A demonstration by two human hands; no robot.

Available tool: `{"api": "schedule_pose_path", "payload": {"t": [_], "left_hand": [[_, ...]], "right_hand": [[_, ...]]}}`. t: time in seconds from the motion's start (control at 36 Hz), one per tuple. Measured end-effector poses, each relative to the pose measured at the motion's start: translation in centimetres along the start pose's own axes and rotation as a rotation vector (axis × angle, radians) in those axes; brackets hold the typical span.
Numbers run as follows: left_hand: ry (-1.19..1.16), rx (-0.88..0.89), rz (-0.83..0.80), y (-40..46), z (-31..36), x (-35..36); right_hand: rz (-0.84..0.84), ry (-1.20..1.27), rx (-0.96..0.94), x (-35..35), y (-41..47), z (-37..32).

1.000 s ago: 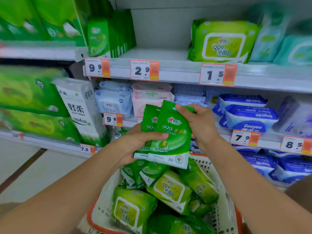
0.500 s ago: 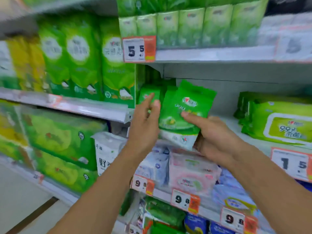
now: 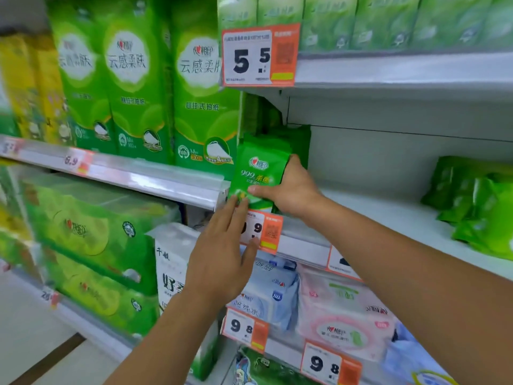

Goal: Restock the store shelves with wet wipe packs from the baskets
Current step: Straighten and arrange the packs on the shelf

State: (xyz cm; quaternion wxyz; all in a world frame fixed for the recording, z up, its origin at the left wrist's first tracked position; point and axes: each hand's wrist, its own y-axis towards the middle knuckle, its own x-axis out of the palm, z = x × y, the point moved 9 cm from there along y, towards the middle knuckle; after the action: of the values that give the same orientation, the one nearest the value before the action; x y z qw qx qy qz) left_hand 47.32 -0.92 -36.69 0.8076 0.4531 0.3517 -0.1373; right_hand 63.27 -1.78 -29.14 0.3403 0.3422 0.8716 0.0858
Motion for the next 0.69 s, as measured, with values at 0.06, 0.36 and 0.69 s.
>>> {"api": "schedule_pose_path", "payload": {"t": [0.06,0.36,0.69], "left_hand": [[-0.003,0.015,-0.019,0.1,0.2,0.3],[0.004,-0.039,-0.117,0.1,0.8,0.8],[0.011,0.001,-0.203,-0.1,2.2,1.7]], "right_hand": [[0.064,-0.024,0.013,-0.8,-0.3,-0.3],[-0.082,0.03,-0.168,1.7,0.6,-2.7],[-0.195,0.268,0.213,3.5,0.2,-0.1]]}}
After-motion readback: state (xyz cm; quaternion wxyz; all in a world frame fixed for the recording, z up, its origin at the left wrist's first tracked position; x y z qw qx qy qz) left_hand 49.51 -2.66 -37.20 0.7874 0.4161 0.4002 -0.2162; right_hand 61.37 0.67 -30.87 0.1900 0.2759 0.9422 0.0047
